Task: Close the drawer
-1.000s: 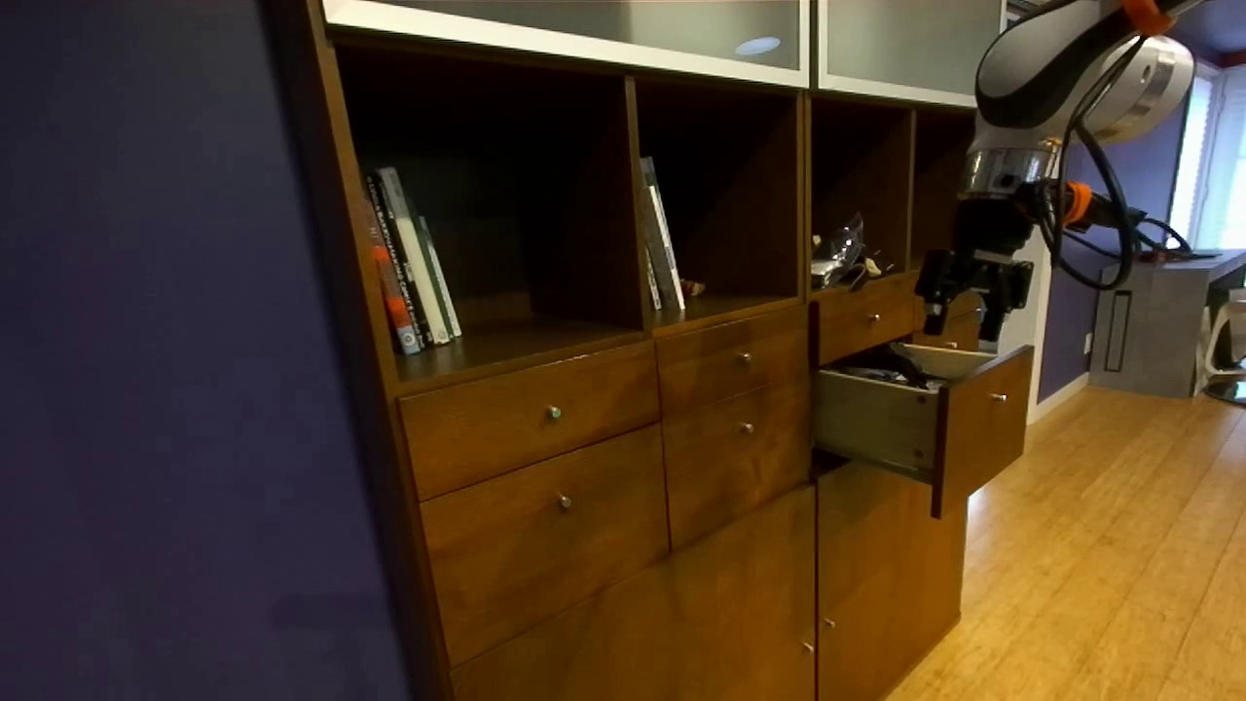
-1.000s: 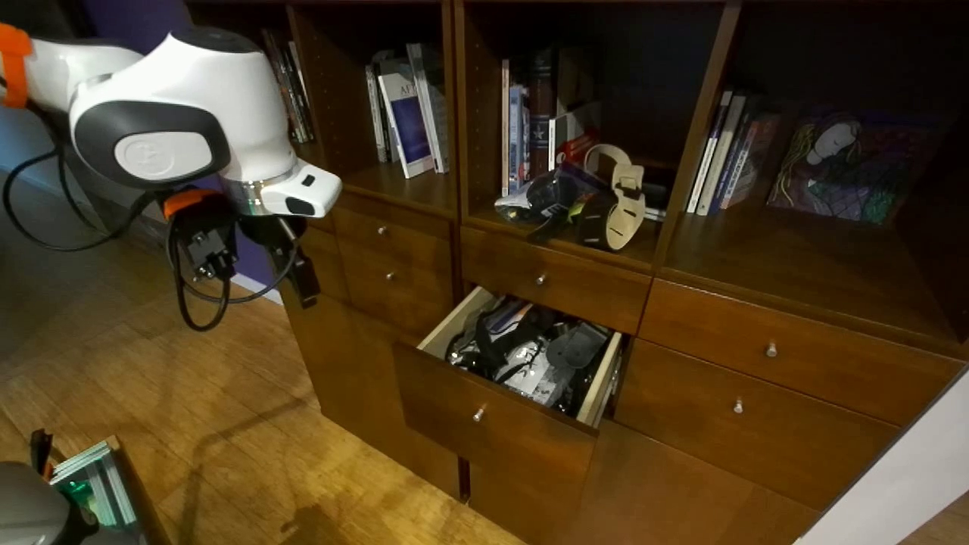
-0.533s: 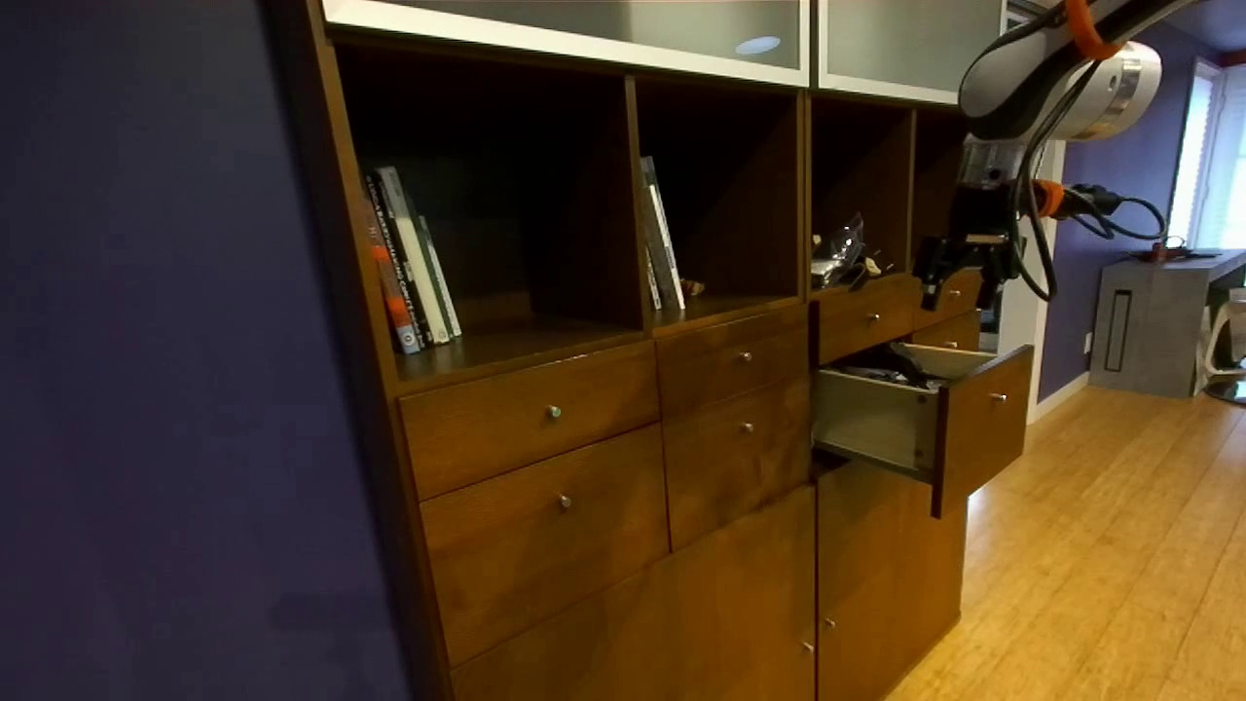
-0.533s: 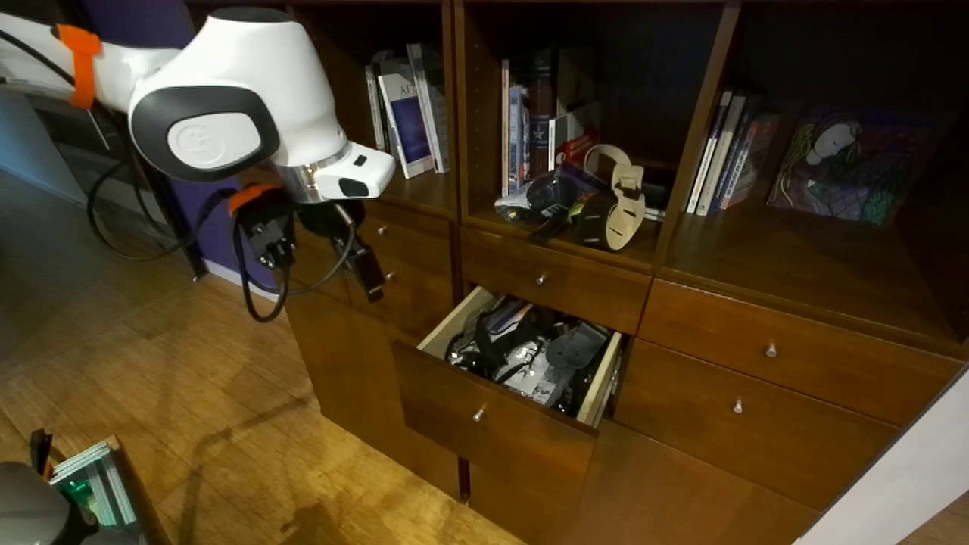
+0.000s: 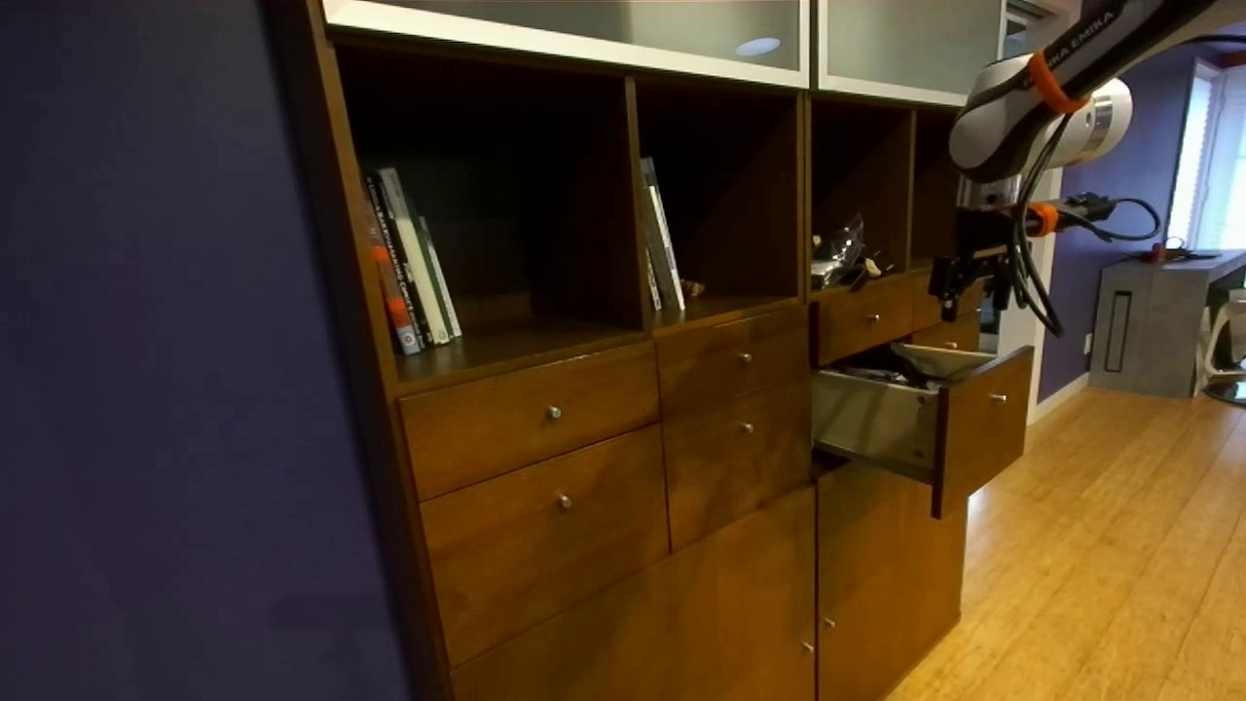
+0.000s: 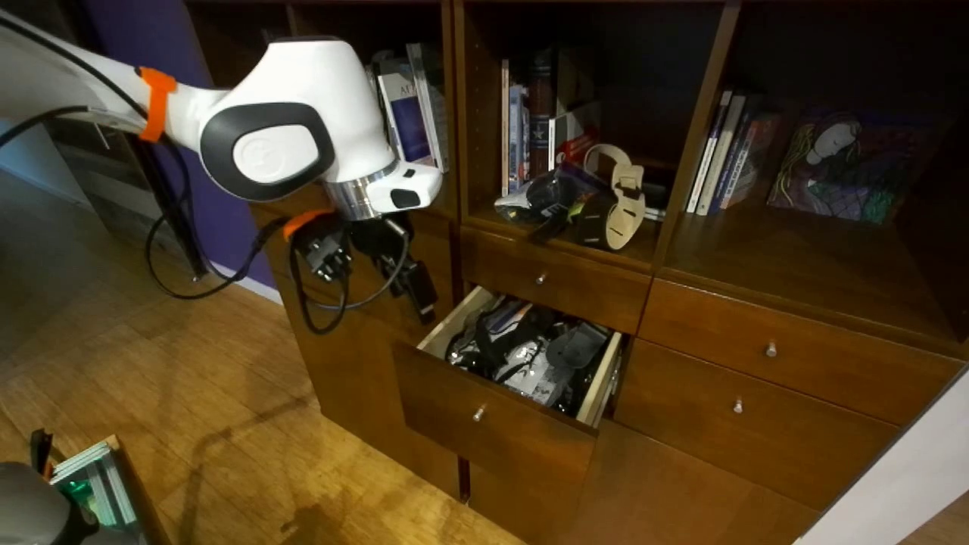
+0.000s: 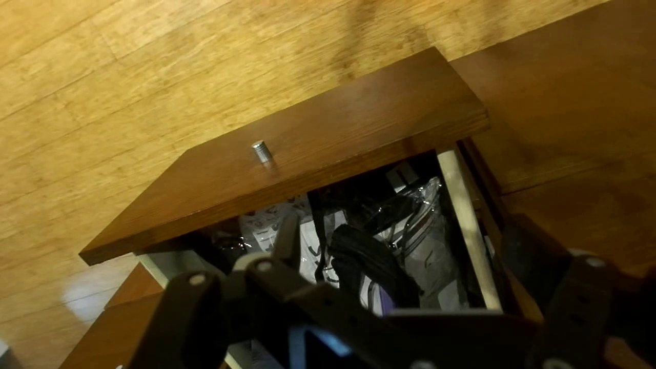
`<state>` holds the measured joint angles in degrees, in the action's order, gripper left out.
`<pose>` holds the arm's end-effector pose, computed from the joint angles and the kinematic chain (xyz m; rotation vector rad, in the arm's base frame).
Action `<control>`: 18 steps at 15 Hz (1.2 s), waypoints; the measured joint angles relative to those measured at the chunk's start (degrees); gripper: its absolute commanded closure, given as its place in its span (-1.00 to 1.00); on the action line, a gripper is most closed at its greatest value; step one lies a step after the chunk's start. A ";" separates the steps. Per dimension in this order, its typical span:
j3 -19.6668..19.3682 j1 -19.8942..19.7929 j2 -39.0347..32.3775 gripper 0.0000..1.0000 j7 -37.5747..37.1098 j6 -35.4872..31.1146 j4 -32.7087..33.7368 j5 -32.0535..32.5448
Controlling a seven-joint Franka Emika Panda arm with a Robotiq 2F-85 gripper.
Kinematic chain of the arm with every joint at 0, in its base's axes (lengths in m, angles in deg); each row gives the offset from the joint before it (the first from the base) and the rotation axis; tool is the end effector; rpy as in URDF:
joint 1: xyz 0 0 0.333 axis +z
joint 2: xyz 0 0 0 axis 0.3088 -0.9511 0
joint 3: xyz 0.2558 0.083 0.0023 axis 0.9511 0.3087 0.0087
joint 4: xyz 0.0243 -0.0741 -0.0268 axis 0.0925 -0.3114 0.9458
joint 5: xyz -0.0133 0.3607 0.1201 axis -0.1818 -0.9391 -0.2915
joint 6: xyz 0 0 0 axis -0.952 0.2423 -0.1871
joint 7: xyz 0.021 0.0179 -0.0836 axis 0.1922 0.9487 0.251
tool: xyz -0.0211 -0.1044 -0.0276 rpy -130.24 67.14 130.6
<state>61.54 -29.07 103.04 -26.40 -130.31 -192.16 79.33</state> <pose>0.4612 -0.1807 0.4312 2.9755 -0.3397 0.2632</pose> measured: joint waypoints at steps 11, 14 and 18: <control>-0.02 -0.30 -2.26 -1.00 -1.25 -0.01 1.62 2.91; -0.46 -1.72 -5.54 -1.00 -2.28 0.01 3.07 7.53; -2.32 -2.48 -10.77 -1.00 0.58 0.48 5.09 9.82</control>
<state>59.22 -31.55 92.27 -25.82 -129.83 -187.07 89.15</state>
